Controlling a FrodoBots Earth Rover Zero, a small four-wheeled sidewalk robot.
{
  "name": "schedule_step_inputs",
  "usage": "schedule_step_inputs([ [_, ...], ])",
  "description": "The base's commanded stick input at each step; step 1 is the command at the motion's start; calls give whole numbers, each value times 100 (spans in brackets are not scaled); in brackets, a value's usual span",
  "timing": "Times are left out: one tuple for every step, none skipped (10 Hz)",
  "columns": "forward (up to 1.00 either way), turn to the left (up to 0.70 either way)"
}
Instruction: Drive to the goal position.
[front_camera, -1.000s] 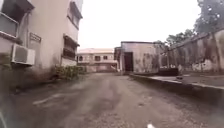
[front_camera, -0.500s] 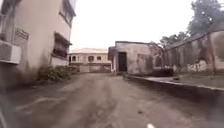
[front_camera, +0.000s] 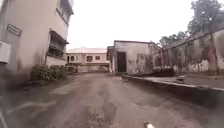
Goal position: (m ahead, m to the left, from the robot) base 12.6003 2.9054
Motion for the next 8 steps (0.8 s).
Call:
schedule_step_inputs([
  [70,18],
  [70,21],
  [70,24],
  [70,27],
  [70,16],
  [70,0],
  [70,0],
  [70,0],
])
